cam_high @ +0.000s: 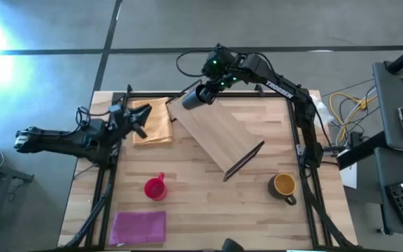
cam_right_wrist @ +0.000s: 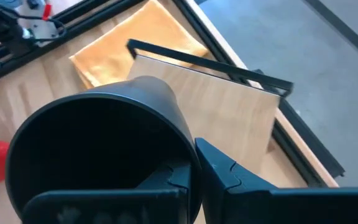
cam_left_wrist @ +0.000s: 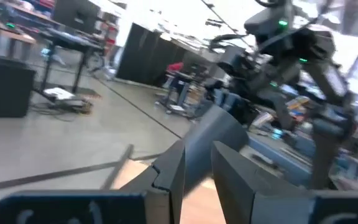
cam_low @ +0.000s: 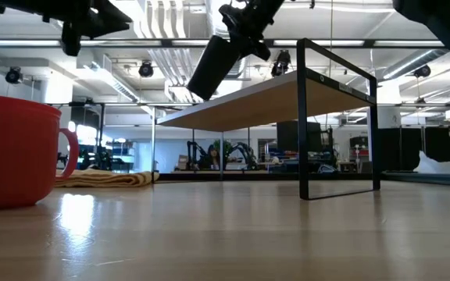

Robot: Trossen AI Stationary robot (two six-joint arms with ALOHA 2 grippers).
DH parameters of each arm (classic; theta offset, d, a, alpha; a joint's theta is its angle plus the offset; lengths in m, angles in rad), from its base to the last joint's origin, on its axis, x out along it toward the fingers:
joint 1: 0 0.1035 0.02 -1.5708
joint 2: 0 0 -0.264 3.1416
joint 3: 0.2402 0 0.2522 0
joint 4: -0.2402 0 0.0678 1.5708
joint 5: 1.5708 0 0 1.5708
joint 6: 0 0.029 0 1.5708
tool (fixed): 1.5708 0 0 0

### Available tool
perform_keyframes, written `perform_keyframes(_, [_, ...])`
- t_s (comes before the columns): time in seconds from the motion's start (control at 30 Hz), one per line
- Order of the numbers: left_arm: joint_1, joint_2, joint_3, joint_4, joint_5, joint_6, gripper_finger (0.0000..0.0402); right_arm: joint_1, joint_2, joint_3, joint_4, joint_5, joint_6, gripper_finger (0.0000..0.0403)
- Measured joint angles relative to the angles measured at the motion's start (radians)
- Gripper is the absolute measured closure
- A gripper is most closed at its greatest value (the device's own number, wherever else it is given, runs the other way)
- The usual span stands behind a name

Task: Stack small to large cups/mugs on shelf
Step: Put the black cup on the shelf

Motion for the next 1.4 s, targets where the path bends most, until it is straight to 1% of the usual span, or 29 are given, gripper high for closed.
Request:
perform_keyframes(0.07, [0.035, 0.026, 0.047, -0.043, 0.048, 0.01, 0.0336, -0.001, -0.002, 0.0, -0.004, 0.001, 0.004, 0.0394])
perform_keyframes(0.13, [0.084, 0.068, 0.127, -0.14, 0.156, 0.032, 0.0336, -0.001, -0.005, 0.0, -0.022, 0.002, 0.008, 0.0394])
perform_keyframes(0.27, [0.238, 0.175, 0.328, -0.521, 0.395, 0.029, 0.0336, -0.001, -0.005, 0.0, -0.054, 0.002, 0.007, 0.0394])
perform_keyframes(0.33, [0.322, 0.226, 0.402, -0.642, 0.528, 0.083, 0.0336, 0.0, -0.005, 0.0, -0.051, 0.002, 0.003, 0.0394])
perform_keyframes(0.4, [0.391, 0.264, 0.447, -0.67, 0.669, 0.143, 0.0336, -0.001, -0.005, 0.0, -0.05, 0.002, 0.002, 0.0394])
perform_keyframes(0.47, [0.446, 0.302, 0.469, -0.65, 0.822, 0.159, 0.0336, -0.001, -0.005, 0.0, -0.049, 0.004, -0.01, 0.0394])
perform_keyframes(0.5, [0.471, 0.322, 0.478, -0.638, 0.872, 0.165, 0.0336, -0.001, -0.005, 0.0, -0.048, 0.006, -0.017, 0.0394])
perform_keyframes(0.53, [0.494, 0.34, 0.482, -0.633, 0.899, 0.178, 0.0336, -0.001, -0.005, 0.0, -0.045, 0.01, -0.023, 0.0394])
perform_keyframes(0.6, [0.524, 0.377, 0.483, -0.637, 0.904, 0.207, 0.0336, -0.001, -0.005, 0.0, -0.039, 0.02, -0.031, 0.0394])
perform_keyframes(0.73, [0.553, 0.449, 0.478, -0.581, 0.922, 0.228, 0.0336, 0.0, -0.003, 0.0, -0.039, 0.021, -0.042, 0.0394])
perform_keyframes(1.03, [0.554, 0.617, 0.487, -0.441, 0.945, 0.237, 0.0336, 0.016, -0.003, 0.0, -0.001, 0.013, -0.041, 0.0394])
perform_keyframes(1.27, [0.553, 0.679, 0.488, -0.419, 0.96, 0.238, 0.0336, 0.024, -0.001, -0.003, -0.005, 0.009, -0.038, 0.0392])
perform_keyframes(1.4, [0.555, 0.696, 0.488, -0.423, 0.96, 0.237, 0.0336, 0.027, 0.008, -0.002, 0.014, -0.006, -0.039, 0.0374])
